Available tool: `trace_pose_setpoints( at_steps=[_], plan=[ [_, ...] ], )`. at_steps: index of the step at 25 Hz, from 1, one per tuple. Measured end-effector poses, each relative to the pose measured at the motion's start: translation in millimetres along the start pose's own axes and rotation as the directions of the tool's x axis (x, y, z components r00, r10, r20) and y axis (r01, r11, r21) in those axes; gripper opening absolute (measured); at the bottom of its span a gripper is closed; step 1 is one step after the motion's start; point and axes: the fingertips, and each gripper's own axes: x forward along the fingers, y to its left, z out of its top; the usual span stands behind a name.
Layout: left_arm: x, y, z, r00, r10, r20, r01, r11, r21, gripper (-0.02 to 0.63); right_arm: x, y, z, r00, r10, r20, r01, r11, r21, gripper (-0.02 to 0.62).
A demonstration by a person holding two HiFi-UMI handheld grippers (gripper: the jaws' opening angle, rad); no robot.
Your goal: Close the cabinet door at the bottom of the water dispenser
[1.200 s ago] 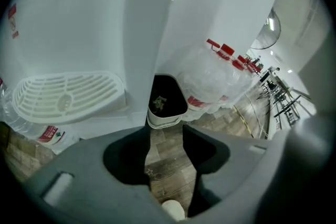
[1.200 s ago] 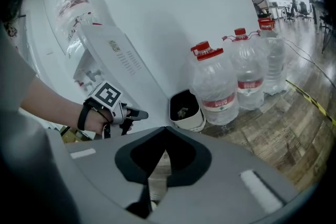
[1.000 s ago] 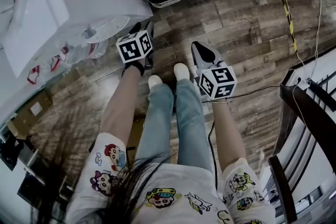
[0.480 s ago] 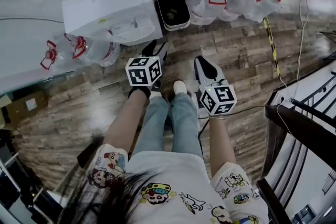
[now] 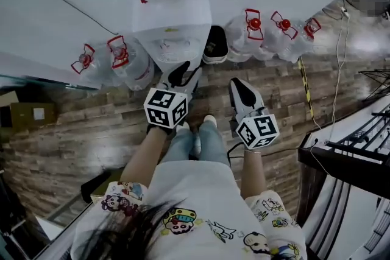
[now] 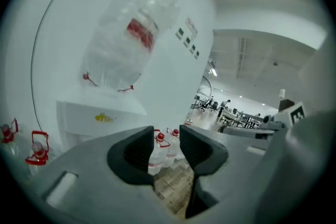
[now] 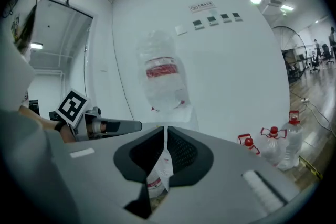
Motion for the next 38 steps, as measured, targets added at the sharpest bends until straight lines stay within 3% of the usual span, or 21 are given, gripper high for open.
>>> trace_pose_setpoints(
  at_steps=[3,9,15,18,27,38],
  plan=[
    [-41,-12,29,0.998,-0.008,0.065,0.005,0.998,0.055,0.135,-6,34,31,0.998,0.047,0.049,-0.045,0.998,-0.033,0.029],
    [-111,-39,62,0.986,-0.081,0.144,0.068,0.993,0.095,0.098,-17,99,66,0.987,0.147,0.066,-0.14,0.985,-0.101,0.014],
    [-171,-44,75,0.978,-0.068,0.196,0.036,0.986,0.161,0.031,-29,146,80,0.967,0.247,0.068,-0.235,0.96,-0.151,0.011],
    [-193,-40,70,0.977,-0.046,0.206,0.016,0.989,0.147,0.005,-35,159,80,0.961,0.268,0.068,-0.255,0.954,-0.157,0.011],
    [-236,-15,53,0.974,0.048,0.219,-0.065,0.996,0.068,0.0,-47,161,74,0.965,0.251,0.077,-0.236,0.957,-0.169,0.011],
    [-236,2,39,0.978,0.083,0.19,-0.092,0.995,0.04,0.0,-40,146,64,0.978,0.194,0.076,-0.181,0.973,-0.145,0.009]
  ],
)
